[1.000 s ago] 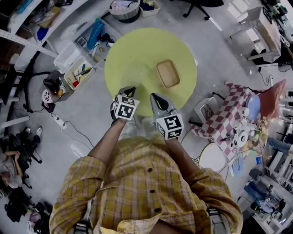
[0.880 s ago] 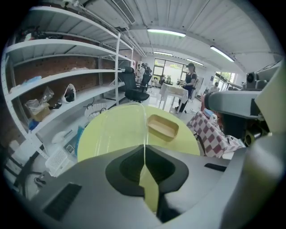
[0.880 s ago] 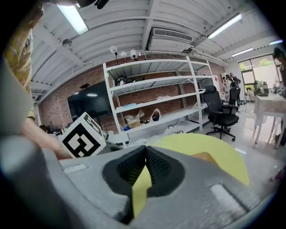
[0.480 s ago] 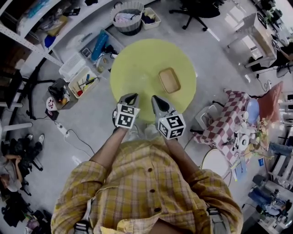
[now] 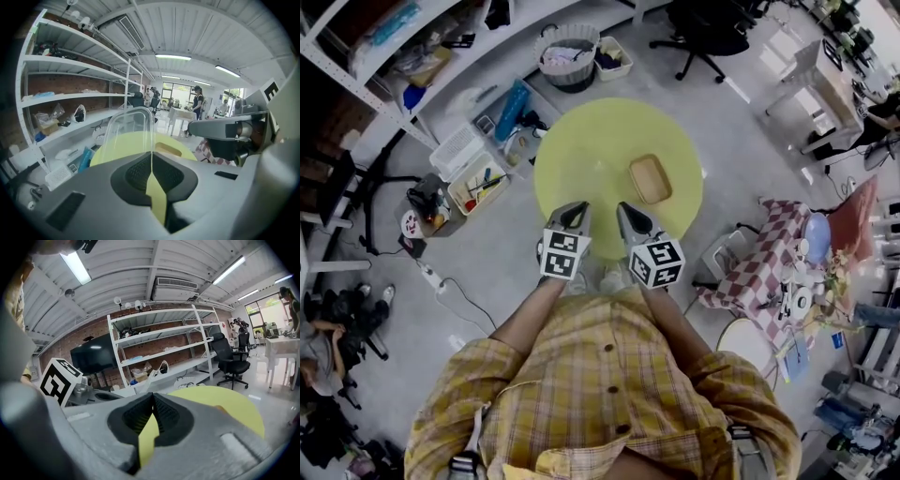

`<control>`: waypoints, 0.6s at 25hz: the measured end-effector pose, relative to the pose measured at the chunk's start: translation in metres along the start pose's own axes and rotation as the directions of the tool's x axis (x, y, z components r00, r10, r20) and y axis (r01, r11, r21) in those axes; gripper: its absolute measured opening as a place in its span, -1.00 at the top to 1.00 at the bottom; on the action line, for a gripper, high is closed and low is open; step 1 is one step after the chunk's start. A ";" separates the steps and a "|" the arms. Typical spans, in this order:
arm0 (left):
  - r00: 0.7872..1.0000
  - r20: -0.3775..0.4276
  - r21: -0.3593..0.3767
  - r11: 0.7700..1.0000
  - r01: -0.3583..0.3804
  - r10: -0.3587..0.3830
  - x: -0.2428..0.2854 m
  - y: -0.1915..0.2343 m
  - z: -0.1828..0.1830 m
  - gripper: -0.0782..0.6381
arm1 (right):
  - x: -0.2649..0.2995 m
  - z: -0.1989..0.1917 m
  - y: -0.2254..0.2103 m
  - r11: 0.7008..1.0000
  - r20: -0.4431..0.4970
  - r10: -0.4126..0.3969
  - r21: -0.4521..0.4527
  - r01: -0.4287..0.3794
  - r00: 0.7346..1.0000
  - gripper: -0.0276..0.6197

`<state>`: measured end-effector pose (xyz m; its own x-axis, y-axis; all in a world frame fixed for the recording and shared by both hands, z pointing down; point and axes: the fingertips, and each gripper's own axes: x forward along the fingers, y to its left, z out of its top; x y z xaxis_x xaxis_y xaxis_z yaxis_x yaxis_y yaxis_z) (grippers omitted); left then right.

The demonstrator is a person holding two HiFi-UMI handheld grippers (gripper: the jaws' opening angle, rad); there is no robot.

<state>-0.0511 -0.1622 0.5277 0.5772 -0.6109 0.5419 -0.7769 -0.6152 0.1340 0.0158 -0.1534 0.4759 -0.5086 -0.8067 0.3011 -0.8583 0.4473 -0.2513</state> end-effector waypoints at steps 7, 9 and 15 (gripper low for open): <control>0.998 0.060 -0.001 1.000 -0.023 0.023 -0.016 -0.005 0.017 0.74 | -0.005 0.015 0.003 1.000 0.018 0.015 -0.015 -0.015 1.000 0.92; 0.996 0.084 0.003 1.000 -0.029 0.028 -0.020 -0.005 0.025 0.74 | -0.005 0.018 0.005 0.999 0.024 0.027 -0.020 -0.026 0.999 0.92; 0.992 0.119 0.039 0.998 -0.043 0.038 -0.028 -0.012 0.033 0.74 | -0.007 0.018 0.011 0.998 0.017 0.059 -0.034 -0.059 0.998 0.92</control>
<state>-0.0498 -0.1543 0.4839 0.5732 -0.6886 0.4441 -0.7904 -0.6075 0.0783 0.0115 -0.1500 0.4547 -0.5572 -0.7854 0.2696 -0.8289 0.5065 -0.2376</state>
